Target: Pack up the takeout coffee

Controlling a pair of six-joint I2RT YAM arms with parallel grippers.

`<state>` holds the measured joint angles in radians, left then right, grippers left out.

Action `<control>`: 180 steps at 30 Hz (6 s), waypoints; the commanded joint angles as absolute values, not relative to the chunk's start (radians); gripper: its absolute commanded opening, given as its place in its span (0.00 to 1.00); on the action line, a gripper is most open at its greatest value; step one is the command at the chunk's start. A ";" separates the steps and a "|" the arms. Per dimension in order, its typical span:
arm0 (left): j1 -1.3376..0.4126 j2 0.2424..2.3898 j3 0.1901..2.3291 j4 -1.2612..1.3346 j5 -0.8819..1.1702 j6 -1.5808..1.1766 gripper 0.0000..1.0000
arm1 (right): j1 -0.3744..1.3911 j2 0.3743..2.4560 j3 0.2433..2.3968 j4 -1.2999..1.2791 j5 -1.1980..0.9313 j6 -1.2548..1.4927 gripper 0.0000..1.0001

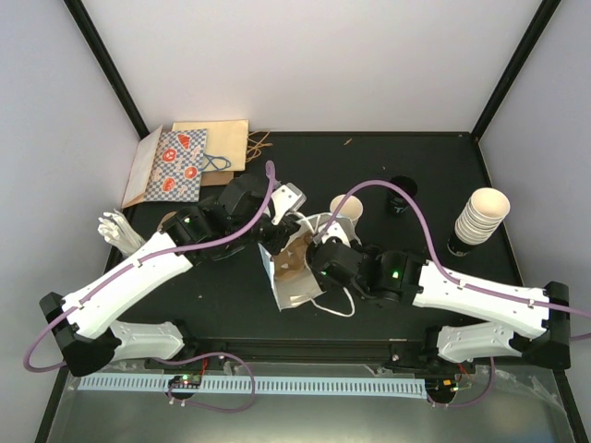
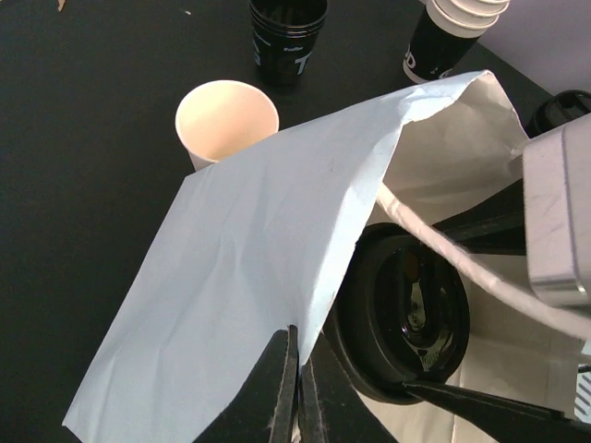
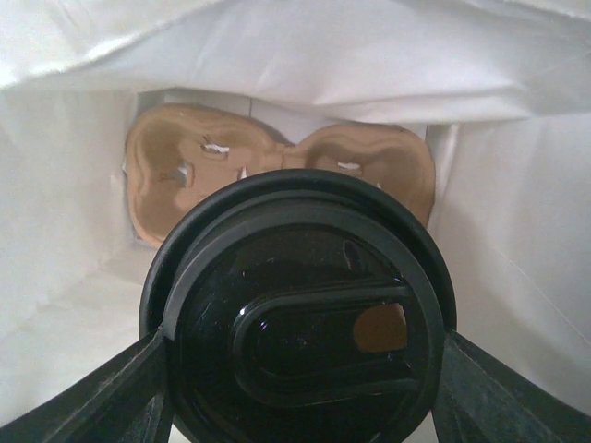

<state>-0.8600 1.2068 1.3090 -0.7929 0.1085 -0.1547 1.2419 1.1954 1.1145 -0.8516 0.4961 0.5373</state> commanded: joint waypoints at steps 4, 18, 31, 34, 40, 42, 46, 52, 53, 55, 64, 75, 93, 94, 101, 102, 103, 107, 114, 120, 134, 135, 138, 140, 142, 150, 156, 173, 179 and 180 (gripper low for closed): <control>-0.876 1.225 1.374 -0.784 0.119 -0.172 0.02 | 1.238 1.169 1.051 -0.835 0.568 0.519 0.39; -0.881 1.239 1.386 -0.814 0.167 -0.199 0.02 | 1.238 1.121 0.922 -0.699 0.529 0.487 0.38; -0.882 1.243 1.387 -0.824 0.203 -0.205 0.02 | 1.243 1.101 0.874 -0.652 0.516 0.468 0.38; -0.882 1.250 1.389 -0.825 0.203 -0.207 0.02 | 1.256 1.111 0.891 -0.666 0.536 0.463 0.38; -0.883 1.262 1.395 -0.824 0.202 -0.207 0.02 | 1.276 1.131 0.918 -0.683 0.556 0.462 0.37; -0.883 1.264 1.397 -0.825 0.201 -0.207 0.02 | 1.279 1.134 0.924 -0.687 0.559 0.461 0.37; -0.884 1.267 1.400 -0.828 0.199 -0.204 0.02 | 1.284 1.146 0.936 -0.691 0.567 0.458 0.37; -0.884 1.269 1.408 -0.834 0.196 -0.206 0.01 | 1.291 1.162 0.936 -0.691 0.579 0.456 0.37; -0.884 1.269 1.409 -0.833 0.196 -0.206 0.01 | 1.293 1.163 0.934 -0.691 0.580 0.458 0.37; -0.884 1.269 1.411 -0.834 0.195 -0.206 0.02 | 1.294 1.164 0.932 -0.690 0.583 0.459 0.37; -0.884 1.270 1.412 -0.835 0.196 -0.207 0.02 | 1.299 1.162 0.925 -0.695 0.586 0.465 0.37; -0.884 1.266 1.411 -0.839 0.198 -0.212 0.02 | 1.305 1.160 0.922 -0.696 0.587 0.468 0.37; -0.885 1.261 1.416 -0.851 0.191 -0.216 0.01 | 1.334 1.162 0.928 -0.695 0.604 0.465 0.36; -0.885 1.261 1.417 -0.851 0.191 -0.216 0.02 | 1.335 1.162 0.928 -0.696 0.605 0.465 0.36; -0.885 1.261 1.417 -0.855 0.193 -0.217 0.02 | 1.339 1.165 0.928 -0.698 0.608 0.470 0.36; -0.885 1.260 1.418 -0.855 0.193 -0.217 0.01 | 1.339 1.165 0.926 -0.695 0.607 0.470 0.36; -0.885 1.259 1.419 -0.856 0.193 -0.218 0.02 | 1.338 1.166 0.924 -0.694 0.607 0.470 0.36; -0.885 1.259 1.418 -0.857 0.193 -0.218 0.01 | 1.338 1.167 0.922 -0.692 0.609 0.470 0.36; -0.885 1.256 1.426 -0.856 0.201 -0.221 0.05 | 1.338 1.166 0.917 -0.692 0.614 0.474 0.36; -0.885 1.233 1.428 -0.851 0.274 -0.225 0.26 | 1.338 1.140 0.894 -0.674 0.629 0.484 0.36; -0.882 1.100 1.420 -0.830 0.363 -0.268 0.57 | 1.339 1.147 0.891 -0.682 0.625 0.492 0.36; -0.880 1.090 1.419 -0.831 0.344 -0.275 0.60 | 1.338 1.145 0.891 -0.686 0.622 0.495 0.36; -0.854 1.061 1.414 -0.842 0.256 -0.297 0.74 | 1.339 1.141 0.887 -0.697 0.606 0.508 0.36; -0.823 1.051 1.398 -0.850 0.203 -0.305 0.91 | 1.338 1.139 0.884 -0.706 0.595 0.517 0.36; -0.784 1.044 1.367 -0.848 0.131 -0.329 0.99 | 1.339 1.135 0.876 -0.707 0.586 0.524 0.36; -0.538 1.050 1.163 -0.725 0.295 -0.351 0.99 | 1.339 1.115 0.844 -0.675 0.563 0.480 0.36; -0.468 1.058 1.036 -0.661 0.308 -0.372 0.99 | 1.339 1.154 0.880 -0.665 0.569 0.359 0.34; -0.434 1.132 0.947 -0.589 0.371 -0.299 0.99 | 1.408 1.361 1.063 -0.820 0.630 0.109 0.32; -0.416 1.225 1.024 -0.588 0.395 -0.233 0.99 | 1.410 1.384 1.111 -0.837 0.610 0.029 0.32; -0.412 1.247 1.045 -0.595 0.408 -0.222 0.99 | 1.411 1.397 1.117 -0.839 0.611 0.022 0.32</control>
